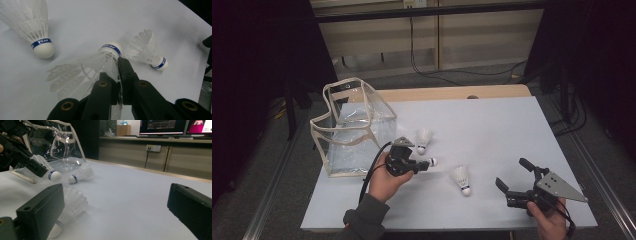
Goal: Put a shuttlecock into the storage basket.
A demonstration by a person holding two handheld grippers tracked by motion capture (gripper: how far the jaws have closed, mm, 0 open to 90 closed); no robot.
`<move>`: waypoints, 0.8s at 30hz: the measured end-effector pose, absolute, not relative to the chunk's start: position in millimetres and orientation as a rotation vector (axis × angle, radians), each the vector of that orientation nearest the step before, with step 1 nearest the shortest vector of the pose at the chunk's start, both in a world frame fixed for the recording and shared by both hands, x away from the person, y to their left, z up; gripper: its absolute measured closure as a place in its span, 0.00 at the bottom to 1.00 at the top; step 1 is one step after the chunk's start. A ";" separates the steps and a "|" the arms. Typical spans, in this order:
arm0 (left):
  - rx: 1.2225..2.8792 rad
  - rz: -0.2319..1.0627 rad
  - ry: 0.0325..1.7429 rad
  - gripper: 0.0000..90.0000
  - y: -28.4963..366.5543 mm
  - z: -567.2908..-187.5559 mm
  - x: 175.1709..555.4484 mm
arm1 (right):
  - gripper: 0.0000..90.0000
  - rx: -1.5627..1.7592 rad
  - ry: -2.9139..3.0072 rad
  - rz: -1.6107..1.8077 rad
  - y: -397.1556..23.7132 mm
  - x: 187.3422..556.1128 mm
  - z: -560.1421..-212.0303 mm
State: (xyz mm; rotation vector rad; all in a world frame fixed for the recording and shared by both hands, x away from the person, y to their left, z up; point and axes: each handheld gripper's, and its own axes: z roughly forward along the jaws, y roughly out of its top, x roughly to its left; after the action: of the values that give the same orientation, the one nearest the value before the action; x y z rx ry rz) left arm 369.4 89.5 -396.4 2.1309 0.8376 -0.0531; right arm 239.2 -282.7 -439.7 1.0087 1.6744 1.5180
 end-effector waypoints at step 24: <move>2.165 -0.079 0.843 0.98 92.7 -371.8 379.9 | 0.01 1.009 1.673 1.523 -283.5 238.5 -439.6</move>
State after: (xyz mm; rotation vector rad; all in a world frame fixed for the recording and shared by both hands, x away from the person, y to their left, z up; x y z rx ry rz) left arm 379.9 92.7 -371.8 2.1648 0.8430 -0.0787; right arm 238.5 -283.5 -439.6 1.0095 1.6728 1.5232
